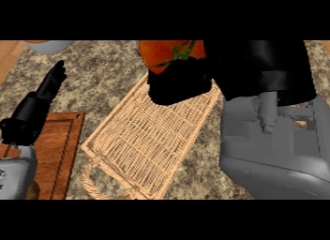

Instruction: Pick the tomato from the placemat and place it in the basket

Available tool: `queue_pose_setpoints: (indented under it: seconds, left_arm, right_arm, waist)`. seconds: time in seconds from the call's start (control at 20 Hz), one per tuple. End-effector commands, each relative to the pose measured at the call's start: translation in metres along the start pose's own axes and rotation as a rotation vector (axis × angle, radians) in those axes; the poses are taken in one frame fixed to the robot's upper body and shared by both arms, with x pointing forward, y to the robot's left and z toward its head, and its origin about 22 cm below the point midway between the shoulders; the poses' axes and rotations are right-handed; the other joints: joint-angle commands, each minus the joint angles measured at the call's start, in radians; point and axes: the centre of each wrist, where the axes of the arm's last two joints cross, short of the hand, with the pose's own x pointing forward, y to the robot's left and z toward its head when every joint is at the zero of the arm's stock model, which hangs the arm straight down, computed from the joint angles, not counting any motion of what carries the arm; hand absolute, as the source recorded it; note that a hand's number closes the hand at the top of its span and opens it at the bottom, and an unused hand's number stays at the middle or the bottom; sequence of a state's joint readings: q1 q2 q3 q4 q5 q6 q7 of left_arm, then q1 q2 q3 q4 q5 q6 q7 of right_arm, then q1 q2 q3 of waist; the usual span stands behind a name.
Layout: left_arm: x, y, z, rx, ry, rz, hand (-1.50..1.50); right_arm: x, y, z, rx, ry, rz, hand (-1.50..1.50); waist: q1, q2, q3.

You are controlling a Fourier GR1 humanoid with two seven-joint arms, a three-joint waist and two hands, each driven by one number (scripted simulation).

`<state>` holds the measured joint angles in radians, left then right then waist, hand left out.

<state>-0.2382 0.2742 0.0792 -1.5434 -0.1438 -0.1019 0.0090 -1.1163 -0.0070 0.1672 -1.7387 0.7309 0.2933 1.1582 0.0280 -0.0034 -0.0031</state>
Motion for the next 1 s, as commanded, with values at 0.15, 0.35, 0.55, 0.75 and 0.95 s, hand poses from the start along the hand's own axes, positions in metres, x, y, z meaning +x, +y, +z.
queue_pose_setpoints:
  seconds: [0.15,0.35,0.55,0.75,0.95]
  left_arm:
    - [-0.006,0.002,-0.001,0.002,0.017,0.013,0.00]
    - [-0.010,0.013,0.002,0.030,0.028,-0.020,0.00]
    - [-0.017,0.010,0.012,0.018,0.024,0.005,0.00]
    - [-0.012,0.017,0.010,0.026,0.010,-0.023,0.00]
    - [-0.016,0.008,0.018,-0.004,0.017,0.002,0.00]
  right_arm:
    - [0.014,0.032,-0.019,0.141,0.271,0.087,1.50]
    - [0.007,0.047,-0.032,0.162,0.302,0.286,1.50]
    - [0.012,0.058,-0.035,0.166,0.290,0.406,1.50]
    - [0.017,0.051,-0.042,0.253,0.304,0.398,-1.50]
    - [0.014,0.064,-0.033,0.319,0.304,0.313,-1.50]
  waist:
    - [-0.008,-0.001,0.001]
    - [-0.031,-0.004,0.001]
    - [-0.031,-0.006,0.001]
    - [-0.026,-0.008,0.002]
    - [-0.013,-0.006,0.001]
